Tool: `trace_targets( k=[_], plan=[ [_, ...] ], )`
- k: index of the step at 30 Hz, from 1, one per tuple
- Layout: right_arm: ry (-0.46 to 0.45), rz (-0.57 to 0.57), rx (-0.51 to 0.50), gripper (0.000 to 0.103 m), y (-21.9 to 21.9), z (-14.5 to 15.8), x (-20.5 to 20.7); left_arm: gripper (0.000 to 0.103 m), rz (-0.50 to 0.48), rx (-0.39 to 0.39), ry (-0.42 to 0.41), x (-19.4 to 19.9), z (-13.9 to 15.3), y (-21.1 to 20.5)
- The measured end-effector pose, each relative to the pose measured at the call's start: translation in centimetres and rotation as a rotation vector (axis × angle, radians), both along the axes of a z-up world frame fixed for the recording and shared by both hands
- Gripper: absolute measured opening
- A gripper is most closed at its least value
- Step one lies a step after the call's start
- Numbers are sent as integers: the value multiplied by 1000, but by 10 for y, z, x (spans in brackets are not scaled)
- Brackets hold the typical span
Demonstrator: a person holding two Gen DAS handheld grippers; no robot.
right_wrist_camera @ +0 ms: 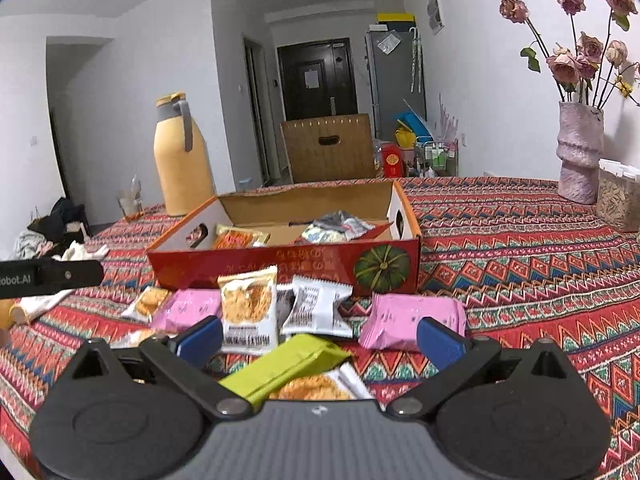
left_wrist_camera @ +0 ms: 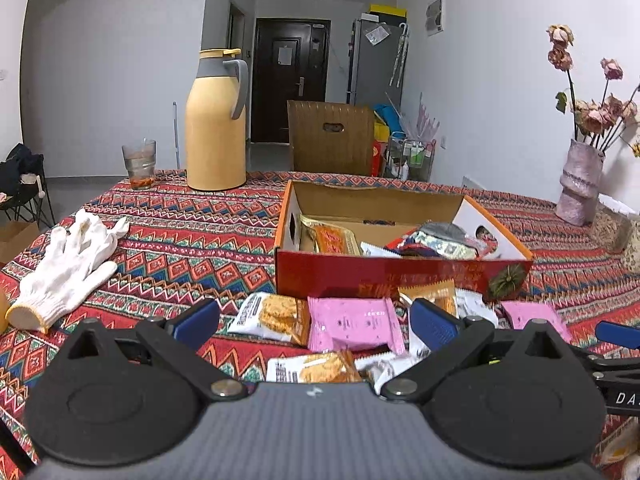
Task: Organize snacks
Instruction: 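Move both tools back over the remaining snacks, then grasp the orange-printed cracker packet with the right tool and lift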
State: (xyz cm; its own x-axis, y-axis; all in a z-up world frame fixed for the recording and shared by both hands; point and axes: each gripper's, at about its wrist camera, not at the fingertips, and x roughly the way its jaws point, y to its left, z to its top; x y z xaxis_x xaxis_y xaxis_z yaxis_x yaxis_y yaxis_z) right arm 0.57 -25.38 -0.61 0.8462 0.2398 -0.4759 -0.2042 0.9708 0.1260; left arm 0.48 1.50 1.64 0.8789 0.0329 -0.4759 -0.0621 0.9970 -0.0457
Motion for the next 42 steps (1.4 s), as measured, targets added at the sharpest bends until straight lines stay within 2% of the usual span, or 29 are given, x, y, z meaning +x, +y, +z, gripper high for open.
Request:
trace_targets(
  k=[7,15,21,27,29,33,35,36,42],
  plan=[
    [41,1,-19,103,0,-14,-5,103,-13,9,28,-9,-15,4],
    [55,-2,-26,103,-5,-23,5,103,6,24,56,-2,-24,4],
    [101,10,-88,102,1,-39,8,103,-8,25,68,0,-28,0],
    [120,30,-82,81,4,-47,15,103,-12,20,99,2,-36,1],
    [130,42,-82,69,5,-50,19,103,-10,20,108,2,-39,1],
    [125,67,-84,63,6,-52,17,103,-6,20,123,0,-42,4],
    [115,82,-94,53,6,-51,16,103,-4,23,132,0,-44,5],
    [105,89,-95,45,6,-50,14,103,-5,22,137,0,-45,6],
    [79,93,-53,30,0,-44,7,103,-33,13,169,-3,-49,2]
  ],
)
